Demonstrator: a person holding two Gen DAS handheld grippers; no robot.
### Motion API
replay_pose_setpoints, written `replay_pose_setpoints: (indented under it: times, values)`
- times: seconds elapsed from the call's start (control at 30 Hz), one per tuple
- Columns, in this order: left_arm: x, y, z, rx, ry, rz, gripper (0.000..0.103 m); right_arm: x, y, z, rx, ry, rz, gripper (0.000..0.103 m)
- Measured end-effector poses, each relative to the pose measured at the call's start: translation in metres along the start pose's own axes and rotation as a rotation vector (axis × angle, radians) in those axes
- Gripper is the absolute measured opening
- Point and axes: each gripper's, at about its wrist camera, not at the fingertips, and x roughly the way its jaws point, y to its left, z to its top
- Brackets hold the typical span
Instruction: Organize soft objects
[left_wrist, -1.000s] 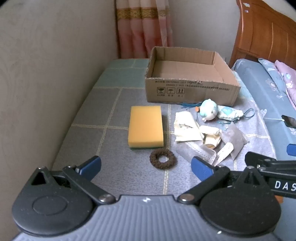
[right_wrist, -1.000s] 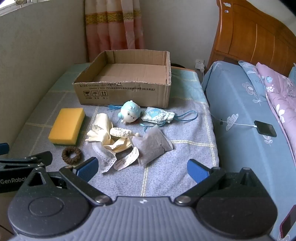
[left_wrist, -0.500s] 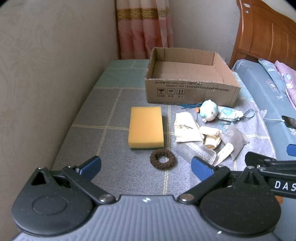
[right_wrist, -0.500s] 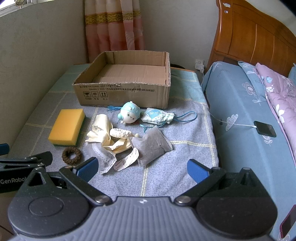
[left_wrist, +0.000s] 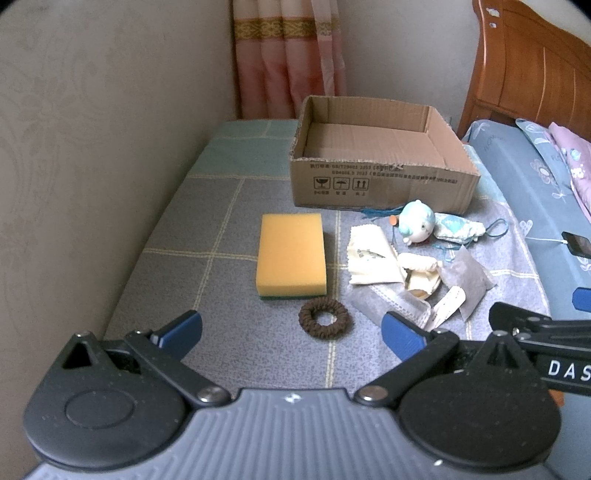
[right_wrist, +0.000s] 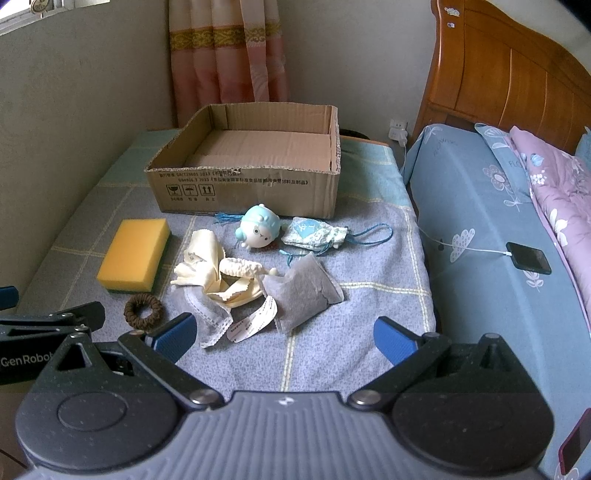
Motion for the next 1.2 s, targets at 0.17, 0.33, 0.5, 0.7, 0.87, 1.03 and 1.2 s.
replay_pose_setpoints:
  times: [0.17, 0.33, 0.5, 0.7, 0.87, 1.03, 1.2]
  values:
    - [0.0002, 0.0001, 0.0001, -0.001, 0.000, -0.001, 0.102, -0.0001, 0.0001, -0.0004, 0.000, -0.001, 0.000, 0.103]
    - [0.0000, 0.0000, 0.0003, -0.001, 0.000, 0.000, 0.102, 0.0021, -0.0004, -0.0019, 0.001, -0.001, -0.001, 0.103]
    - [-0.0002, -0.0005, 0.0002, -0.003, -0.001, -0.002, 0.102, -0.0032, -0.0007, 0.0020, 0.001, -0.004, -0.002, 0.103]
    - [-0.0009, -0.0010, 0.0008, -0.001, -0.002, -0.001, 0.102, -0.0047, -0.0013, 0.0024, 0.000, -0.008, -0.001, 0.103]
    - [-0.0024, -0.0013, 0.0018, 0.003, -0.006, -0.002, 0.102, -0.0047, -0.0013, 0.0024, 0.000, -0.010, -0.002, 0.103]
    - [-0.0020, -0.0004, 0.0030, 0.013, -0.025, -0.012, 0.102, -0.0066, -0.0015, 0.0026, -0.005, -0.023, 0.002, 0.103]
    - [0.0043, 0.0030, 0.0044, 0.026, -0.038, -0.052, 0.102, -0.0055, -0.0015, 0.0035, -0.004, -0.047, 0.022, 0.103]
